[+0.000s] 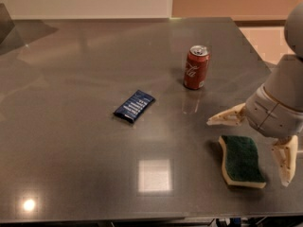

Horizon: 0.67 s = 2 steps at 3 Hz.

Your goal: Pick sponge

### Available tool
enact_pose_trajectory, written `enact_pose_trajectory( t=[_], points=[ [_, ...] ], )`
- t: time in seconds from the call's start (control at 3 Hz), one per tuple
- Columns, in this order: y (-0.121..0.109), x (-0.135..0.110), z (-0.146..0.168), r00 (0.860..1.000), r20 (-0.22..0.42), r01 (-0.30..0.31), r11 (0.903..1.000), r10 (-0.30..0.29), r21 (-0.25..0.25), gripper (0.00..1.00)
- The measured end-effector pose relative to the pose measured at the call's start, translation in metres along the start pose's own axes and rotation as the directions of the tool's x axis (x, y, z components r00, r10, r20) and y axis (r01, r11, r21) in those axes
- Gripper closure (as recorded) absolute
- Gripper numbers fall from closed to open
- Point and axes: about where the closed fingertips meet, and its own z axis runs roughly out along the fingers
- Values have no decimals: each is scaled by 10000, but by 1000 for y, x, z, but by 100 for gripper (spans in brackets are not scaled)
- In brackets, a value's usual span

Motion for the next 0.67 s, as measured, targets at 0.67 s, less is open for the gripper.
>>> enact_pose_trajectory(
  t=[0.67],
  points=[
    [7, 1, 15, 9992, -212, 329, 9940, -352, -1040, 37]
  ],
)
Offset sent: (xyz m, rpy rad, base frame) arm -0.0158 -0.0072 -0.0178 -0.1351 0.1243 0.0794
